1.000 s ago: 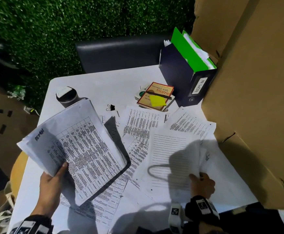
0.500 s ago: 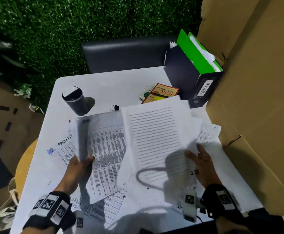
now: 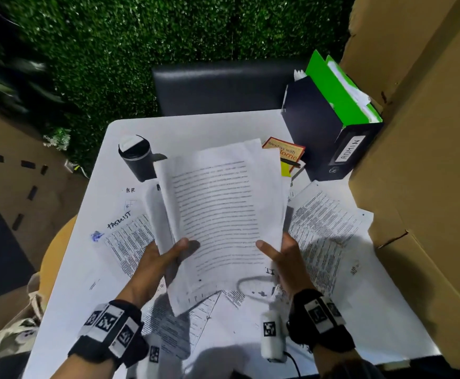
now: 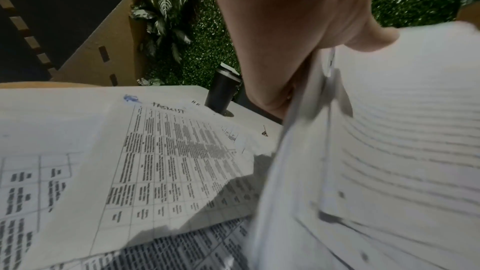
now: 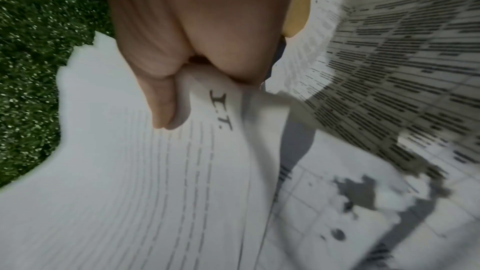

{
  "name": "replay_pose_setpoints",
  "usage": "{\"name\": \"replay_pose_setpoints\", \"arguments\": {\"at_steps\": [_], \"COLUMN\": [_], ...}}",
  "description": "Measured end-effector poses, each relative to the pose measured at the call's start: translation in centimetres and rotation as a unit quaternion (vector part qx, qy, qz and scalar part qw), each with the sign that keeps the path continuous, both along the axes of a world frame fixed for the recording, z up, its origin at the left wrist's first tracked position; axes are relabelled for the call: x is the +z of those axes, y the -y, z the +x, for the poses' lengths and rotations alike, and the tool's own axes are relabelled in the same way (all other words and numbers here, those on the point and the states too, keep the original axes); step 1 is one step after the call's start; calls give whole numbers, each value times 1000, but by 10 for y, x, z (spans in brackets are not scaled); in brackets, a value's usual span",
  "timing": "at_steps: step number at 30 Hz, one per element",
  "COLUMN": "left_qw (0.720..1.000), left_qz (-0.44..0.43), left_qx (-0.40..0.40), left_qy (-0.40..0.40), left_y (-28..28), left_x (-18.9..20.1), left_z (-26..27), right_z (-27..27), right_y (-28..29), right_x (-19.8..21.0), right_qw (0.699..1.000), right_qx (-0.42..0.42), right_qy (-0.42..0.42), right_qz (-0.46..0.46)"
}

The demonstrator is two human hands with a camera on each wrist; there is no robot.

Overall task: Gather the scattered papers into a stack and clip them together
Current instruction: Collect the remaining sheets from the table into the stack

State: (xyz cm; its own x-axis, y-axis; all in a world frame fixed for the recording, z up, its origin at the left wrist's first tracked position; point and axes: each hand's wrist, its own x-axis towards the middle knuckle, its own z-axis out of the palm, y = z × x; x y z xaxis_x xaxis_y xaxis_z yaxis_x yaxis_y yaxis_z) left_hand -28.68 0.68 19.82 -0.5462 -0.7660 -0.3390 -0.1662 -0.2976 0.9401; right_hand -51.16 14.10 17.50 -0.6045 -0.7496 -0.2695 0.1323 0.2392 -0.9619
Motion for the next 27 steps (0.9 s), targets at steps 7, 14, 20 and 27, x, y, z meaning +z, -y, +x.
{"name": "replay_pose_setpoints", "arguments": {"at_steps": [7,14,20,27], "left_qw": [999,999,1000,1000], "left_qz": [-31,-9,2,12], "left_qx": [-7,-30,6,11], "left_qy": [-11,-15,-23,12], "left_y": [12,18,5,2], "left_x": [-6,-18,-28,-37], "left_z": [7,17,-2,6], "right_z": [-4,-11,11,-28], "right_y": [-1,2,20,-20], "right_x": [4,6,15,-29], "right_qw": [999,992,990,990], "right_qx": [34,76,111,119], "right_qy": [36,98,67,-22], "right_qz": [17,-11,-51,74]}}
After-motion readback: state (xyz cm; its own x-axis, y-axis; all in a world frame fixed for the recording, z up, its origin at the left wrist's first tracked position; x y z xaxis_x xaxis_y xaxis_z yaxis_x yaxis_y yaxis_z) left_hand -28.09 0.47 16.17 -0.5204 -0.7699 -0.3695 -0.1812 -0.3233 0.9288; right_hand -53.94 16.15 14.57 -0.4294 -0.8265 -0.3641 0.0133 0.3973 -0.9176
